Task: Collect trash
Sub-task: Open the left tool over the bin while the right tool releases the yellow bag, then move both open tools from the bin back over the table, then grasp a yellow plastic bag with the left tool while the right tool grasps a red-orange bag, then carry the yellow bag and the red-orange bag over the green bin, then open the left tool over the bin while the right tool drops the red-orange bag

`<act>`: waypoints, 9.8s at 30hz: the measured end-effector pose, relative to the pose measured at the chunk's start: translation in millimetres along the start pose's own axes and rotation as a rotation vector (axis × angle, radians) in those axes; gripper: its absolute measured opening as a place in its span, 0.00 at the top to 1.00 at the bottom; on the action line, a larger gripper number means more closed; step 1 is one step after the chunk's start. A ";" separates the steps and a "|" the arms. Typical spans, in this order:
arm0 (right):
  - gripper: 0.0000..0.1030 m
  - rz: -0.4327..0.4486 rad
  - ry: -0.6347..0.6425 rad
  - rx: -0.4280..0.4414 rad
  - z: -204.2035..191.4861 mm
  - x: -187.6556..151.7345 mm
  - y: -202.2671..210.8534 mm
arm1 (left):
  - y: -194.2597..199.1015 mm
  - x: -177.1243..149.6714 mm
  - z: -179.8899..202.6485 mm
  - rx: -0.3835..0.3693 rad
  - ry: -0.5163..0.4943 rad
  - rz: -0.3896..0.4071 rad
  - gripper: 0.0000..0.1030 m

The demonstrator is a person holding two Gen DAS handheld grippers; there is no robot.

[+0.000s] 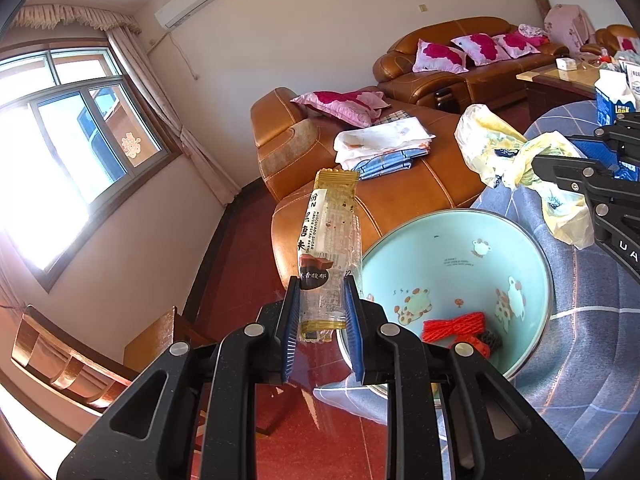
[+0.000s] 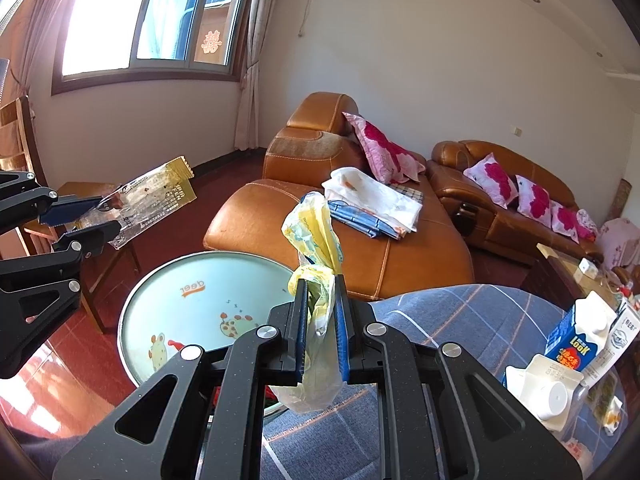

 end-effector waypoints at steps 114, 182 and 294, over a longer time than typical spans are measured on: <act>0.34 -0.162 -0.620 -0.630 154.6 -235.8 249.1 | 182.2 -20.7 252.9 -0.552 -0.317 0.222 0.27; 0.81 -0.011 -0.349 -0.293 109.5 -78.3 121.8 | 83.2 32.4 72.1 -0.238 0.011 0.164 0.82; 0.75 -0.062 0.050 0.055 -15.5 -27.1 -8.2 | 1.2 12.6 9.1 -0.012 0.006 0.013 0.64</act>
Point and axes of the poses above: each gripper's, at about its wrist camera, not at the fingertips, and y roughly against the way its jaws point, z to its right, x to its top, the point moved 7 cm from there along -y, roughly the way its jaws point, and after that the axes turned 1 degree about y, right-handed, at the moved point
